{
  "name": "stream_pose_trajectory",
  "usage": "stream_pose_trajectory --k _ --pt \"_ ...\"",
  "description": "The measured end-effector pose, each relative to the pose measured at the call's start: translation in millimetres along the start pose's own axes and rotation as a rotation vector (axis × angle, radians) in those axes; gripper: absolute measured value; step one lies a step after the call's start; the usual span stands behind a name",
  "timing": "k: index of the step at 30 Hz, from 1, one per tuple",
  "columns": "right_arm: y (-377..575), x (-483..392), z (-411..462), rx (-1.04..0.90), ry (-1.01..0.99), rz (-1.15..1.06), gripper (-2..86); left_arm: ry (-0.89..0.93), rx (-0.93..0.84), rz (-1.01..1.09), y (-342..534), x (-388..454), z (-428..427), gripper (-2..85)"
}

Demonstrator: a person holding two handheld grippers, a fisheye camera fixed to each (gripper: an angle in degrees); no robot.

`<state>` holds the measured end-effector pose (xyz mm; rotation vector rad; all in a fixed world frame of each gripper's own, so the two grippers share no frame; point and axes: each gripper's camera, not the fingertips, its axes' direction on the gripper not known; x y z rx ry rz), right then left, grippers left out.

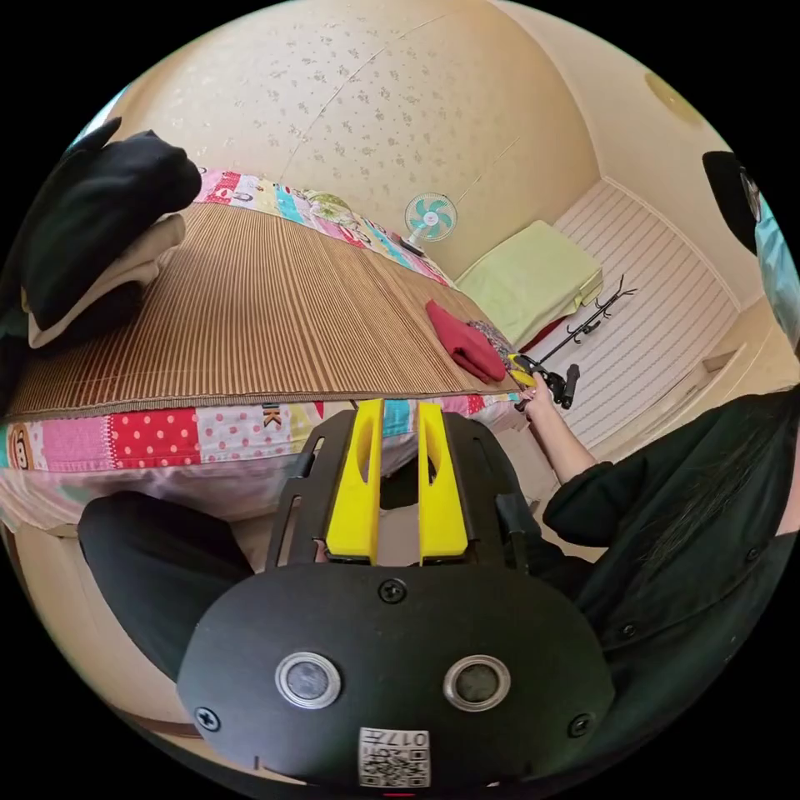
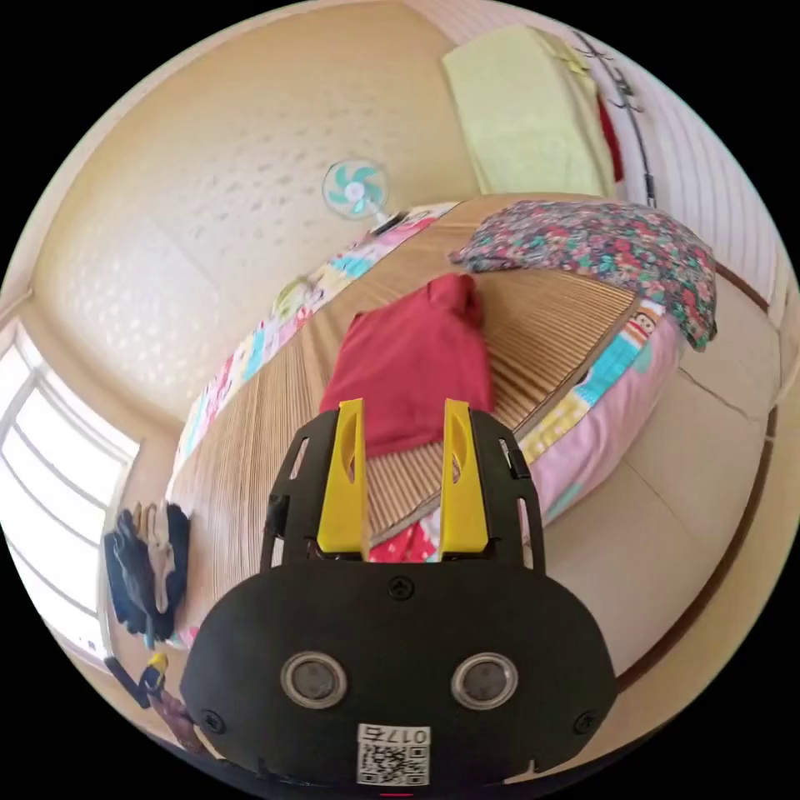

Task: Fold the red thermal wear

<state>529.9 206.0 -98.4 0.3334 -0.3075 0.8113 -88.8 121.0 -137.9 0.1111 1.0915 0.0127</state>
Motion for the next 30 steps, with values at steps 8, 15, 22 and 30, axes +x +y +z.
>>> stream_pose_trajectory --k 8,15,22,30 --pt "21.3 -133.0 45.3 -0.018 -0.493 -0.311 4.0 -0.085 -0.076 -0.082 -24.5 25.0 28.0 7.2" --pt "233.9 -353.4 45.3 -0.536 -0.817 -0.949 3.5 -0.064 -0.012 -0.055 -63.5 58.3 44.3 9.9" --pt "332.7 -354.5 -10.7 -0.750 -1.018 -1.029 2.3 -0.223 0.055 -0.005 -118.3 66.4 32.2 10.0" --pt "212.0 -332.0 -0.4 -0.555 -0.723 -0.844 5.2 -0.361 -0.073 -0.085 -239.7 -29.4 69.8 11.2"
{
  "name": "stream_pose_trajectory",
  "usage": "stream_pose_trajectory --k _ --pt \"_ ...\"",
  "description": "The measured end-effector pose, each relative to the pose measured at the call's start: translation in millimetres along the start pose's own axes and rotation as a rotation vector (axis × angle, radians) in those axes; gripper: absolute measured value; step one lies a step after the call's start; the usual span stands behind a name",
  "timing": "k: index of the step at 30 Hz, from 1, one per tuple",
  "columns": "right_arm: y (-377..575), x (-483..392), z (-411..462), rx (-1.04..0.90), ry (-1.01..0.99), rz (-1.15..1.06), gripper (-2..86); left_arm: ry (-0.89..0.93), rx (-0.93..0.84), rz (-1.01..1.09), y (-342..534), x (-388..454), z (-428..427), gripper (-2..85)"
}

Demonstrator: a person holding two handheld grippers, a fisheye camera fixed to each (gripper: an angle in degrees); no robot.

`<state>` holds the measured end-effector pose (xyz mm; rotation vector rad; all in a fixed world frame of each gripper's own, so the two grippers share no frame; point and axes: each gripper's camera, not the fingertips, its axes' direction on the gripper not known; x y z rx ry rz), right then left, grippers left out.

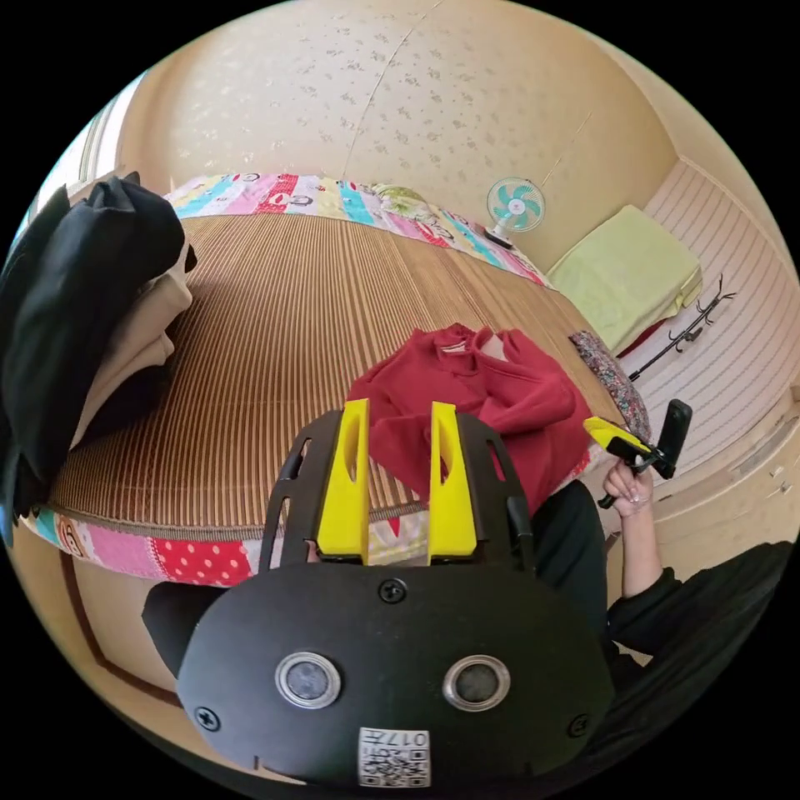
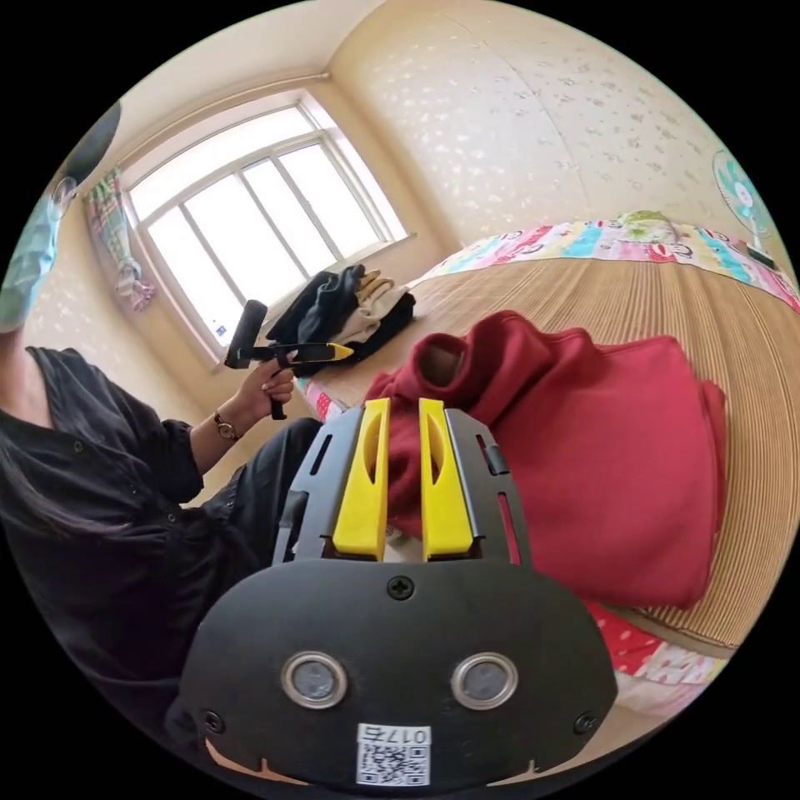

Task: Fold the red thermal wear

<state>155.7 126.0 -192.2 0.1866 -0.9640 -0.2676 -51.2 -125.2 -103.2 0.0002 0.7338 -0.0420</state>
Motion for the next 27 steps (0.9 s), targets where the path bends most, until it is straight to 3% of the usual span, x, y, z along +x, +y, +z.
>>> stream_pose_trajectory --k 3,6,9,10,11,12,14,16,18,20,21,23,27 --pt "-5.5 2.7 -11.9 0.056 -0.010 0.023 5.7 -0.030 -0.238 -0.133 -31.1 -39.8 63.1 11.9" --pt "9.1 0.0 -5.8 0.083 -0.111 0.063 5.7 0.064 -0.186 -0.212 -27.4 -53.9 56.2 7.8" --pt "36.8 2.2 2.4 0.088 -0.184 0.129 5.9 0.514 -0.207 -0.316 -11.7 -77.4 62.7 3.7" --pt "47.6 6.5 1.2 0.101 -0.180 0.173 6.0 0.852 -0.099 -0.368 -0.9 -92.9 61.0 2.9" --pt "55.3 11.7 -3.9 0.125 -0.166 0.214 6.4 1.187 0.134 -0.386 10.2 -106.5 48.9 1.7" --pt "57.6 14.5 -7.8 0.141 -0.161 0.232 6.5 1.269 0.240 -0.386 15.9 -111.6 40.3 1.0" --pt "57.9 29.2 -29.5 0.249 -0.192 0.314 8.1 1.707 0.861 -0.268 39.2 -134.8 2.0 -0.4" --pt "52.6 34.1 -41.3 0.338 -0.227 0.328 9.5 1.861 1.019 -0.284 34.1 -149.2 -10.5 -0.7" --pt "44.5 32.5 -38.4 0.363 -0.178 0.315 10.7 1.643 0.893 -0.244 16.9 -157.8 -36.3 -0.7" --pt "28.2 34.2 -12.3 0.245 -0.080 0.361 11.5 1.179 0.552 -0.240 -11.2 -157.1 -58.5 -0.4" --pt "24.9 34.2 -5.6 0.216 -0.073 0.369 11.7 1.054 0.473 -0.248 -16.5 -155.8 -60.8 -0.3" --pt "19.6 29.1 12.8 0.159 -0.074 0.370 12.2 0.606 0.289 -0.224 -28.5 -146.2 -62.4 3.2" --pt "27.2 22.5 16.4 0.177 -0.095 0.366 12.3 0.282 0.008 -0.193 -45.8 -132.8 -10.6 12.5"
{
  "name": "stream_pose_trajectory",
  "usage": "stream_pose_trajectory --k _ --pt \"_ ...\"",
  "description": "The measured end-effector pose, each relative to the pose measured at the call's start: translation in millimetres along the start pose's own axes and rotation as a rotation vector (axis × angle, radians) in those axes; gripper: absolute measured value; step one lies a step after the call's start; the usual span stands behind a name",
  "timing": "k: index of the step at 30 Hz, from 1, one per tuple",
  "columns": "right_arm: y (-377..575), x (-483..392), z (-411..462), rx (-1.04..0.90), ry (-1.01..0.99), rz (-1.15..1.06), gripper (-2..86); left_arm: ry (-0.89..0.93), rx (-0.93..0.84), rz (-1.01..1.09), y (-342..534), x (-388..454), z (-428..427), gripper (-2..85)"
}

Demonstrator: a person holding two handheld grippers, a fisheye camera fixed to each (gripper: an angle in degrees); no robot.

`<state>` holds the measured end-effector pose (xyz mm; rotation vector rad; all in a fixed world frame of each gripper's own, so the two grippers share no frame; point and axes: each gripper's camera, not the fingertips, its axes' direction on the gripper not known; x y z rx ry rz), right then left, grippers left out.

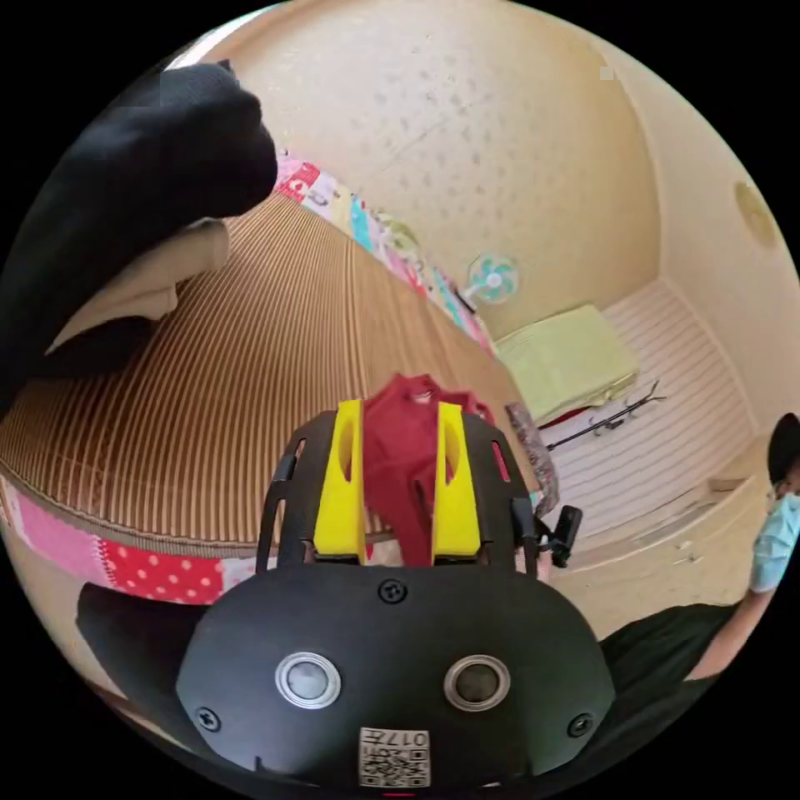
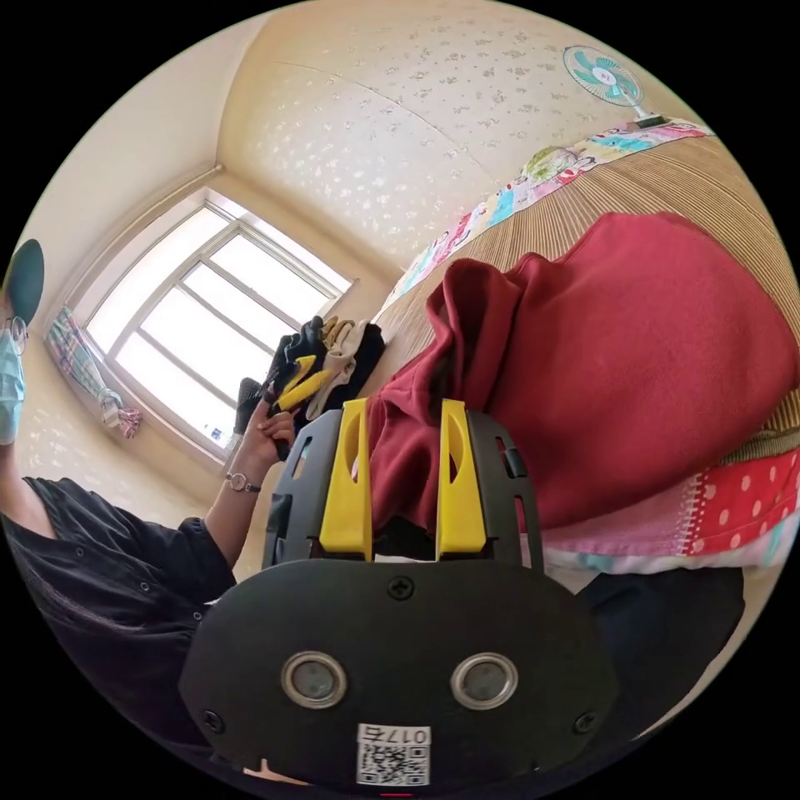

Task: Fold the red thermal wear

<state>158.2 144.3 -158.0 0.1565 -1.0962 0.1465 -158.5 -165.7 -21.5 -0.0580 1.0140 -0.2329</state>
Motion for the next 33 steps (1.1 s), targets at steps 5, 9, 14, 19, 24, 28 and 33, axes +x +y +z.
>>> stream_pose_trajectory --k 5,9,14,19,24,28,33 --pt "-0.2 8.0 -16.8 0.021 -0.046 0.033 12.1 -0.123 -0.037 -0.110 14.3 -17.1 64.2 13.3" --pt "-18.2 -6.9 -26.8 0.051 0.037 -0.023 12.1 -0.109 -0.063 -0.136 26.9 -19.3 80.1 11.0" --pt "-77.4 -25.4 20.8 -0.082 0.297 -0.154 12.4 0.006 -0.081 -0.210 45.0 -53.3 90.6 7.1" --pt "-95.1 -0.2 54.9 -0.284 0.251 -0.084 6.6 0.861 0.141 -0.123 76.9 -107.3 83.8 4.8" --pt "-48.6 -57.9 -16.4 -0.230 -0.118 -0.327 4.1 1.134 0.367 0.191 115.7 -110.3 35.3 4.0" --pt "19.7 -115.1 -45.0 -0.376 -0.548 -0.564 4.0 1.269 0.381 0.466 122.1 -98.6 -17.7 4.0" --pt "34.5 -108.2 -81.7 -0.281 -0.449 -0.525 4.6 1.127 0.297 0.997 173.0 -18.6 -100.2 3.9"
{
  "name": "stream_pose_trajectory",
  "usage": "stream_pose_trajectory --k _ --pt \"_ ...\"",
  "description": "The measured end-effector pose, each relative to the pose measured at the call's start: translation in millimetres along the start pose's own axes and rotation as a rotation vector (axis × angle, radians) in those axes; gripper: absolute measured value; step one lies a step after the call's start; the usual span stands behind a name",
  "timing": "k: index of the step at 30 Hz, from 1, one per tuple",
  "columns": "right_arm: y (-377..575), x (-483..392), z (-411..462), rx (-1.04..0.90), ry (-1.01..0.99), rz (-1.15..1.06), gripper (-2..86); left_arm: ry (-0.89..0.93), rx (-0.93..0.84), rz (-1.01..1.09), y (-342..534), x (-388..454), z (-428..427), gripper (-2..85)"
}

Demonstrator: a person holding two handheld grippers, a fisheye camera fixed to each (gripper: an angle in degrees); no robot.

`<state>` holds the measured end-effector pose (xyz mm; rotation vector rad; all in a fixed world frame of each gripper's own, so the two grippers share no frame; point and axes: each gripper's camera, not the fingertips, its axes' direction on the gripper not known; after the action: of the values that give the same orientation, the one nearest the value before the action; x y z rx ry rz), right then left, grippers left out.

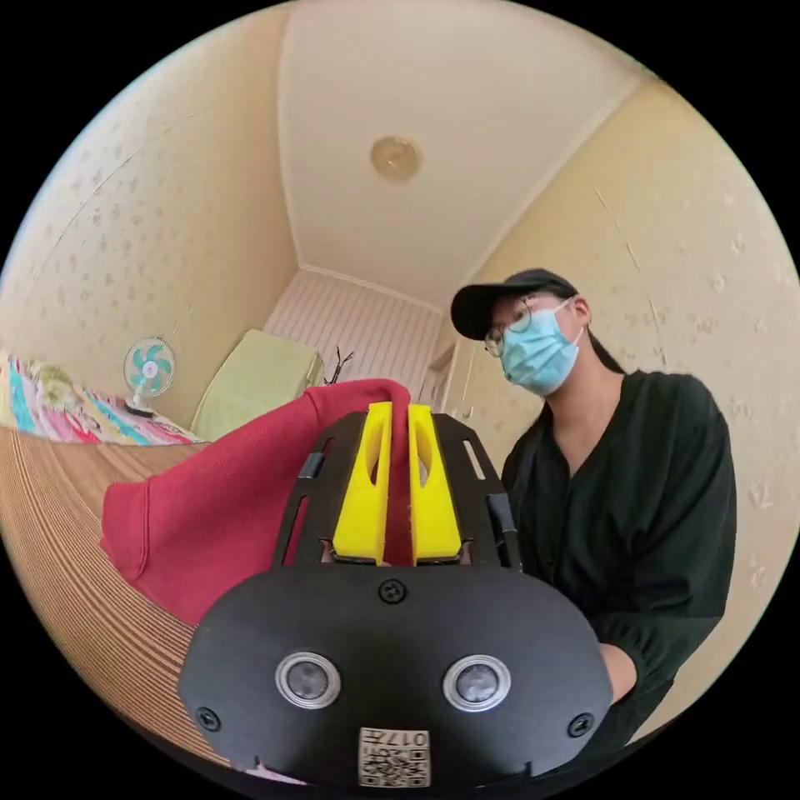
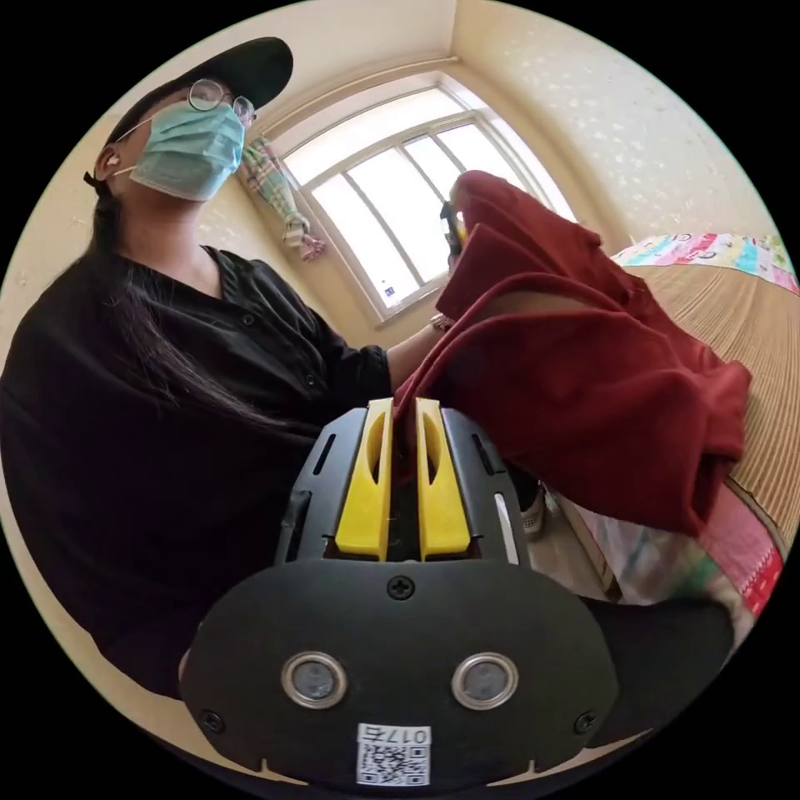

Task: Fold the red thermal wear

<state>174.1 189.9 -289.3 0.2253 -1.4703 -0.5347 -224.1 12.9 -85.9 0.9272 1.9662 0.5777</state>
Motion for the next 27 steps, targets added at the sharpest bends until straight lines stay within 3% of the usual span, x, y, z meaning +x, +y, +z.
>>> stream_pose_trajectory --k 2,5,8,12,15,20,21,23,27 --pt "2.2 16.6 -41.0 0.190 -0.006 0.025 5.1 0.119 0.054 0.140 -7.7 44.5 6.5 3.7" --pt "-13.9 43.0 -71.5 0.290 0.055 0.083 6.8 0.317 0.194 0.222 -1.8 78.3 1.0 3.8" --pt "-42.6 68.1 -68.1 0.226 0.222 0.158 11.6 0.421 0.317 0.238 13.7 101.3 -2.7 3.8" --pt "-58.1 112.8 -41.9 0.157 0.257 0.241 14.6 0.507 0.358 0.220 31.6 120.2 5.6 3.8" --pt "-58.5 157.1 -11.7 0.107 0.130 0.289 15.8 0.623 0.412 0.179 49.8 126.6 24.2 3.9" --pt "-58.3 210.7 80.0 -0.176 -0.145 0.299 18.2 0.868 0.511 0.081 77.2 126.1 76.8 3.8" --pt "-57.2 212.5 89.5 -0.192 -0.217 0.287 18.3 0.883 0.508 0.075 78.1 127.1 82.1 3.8" --pt "-51.1 214.0 120.6 -0.206 -0.566 0.251 18.5 0.950 0.511 0.065 81.7 131.8 101.0 3.9" --pt "-40.6 208.6 151.2 -0.165 -0.715 0.263 19.0 1.069 0.528 0.043 89.0 137.5 136.4 4.0"
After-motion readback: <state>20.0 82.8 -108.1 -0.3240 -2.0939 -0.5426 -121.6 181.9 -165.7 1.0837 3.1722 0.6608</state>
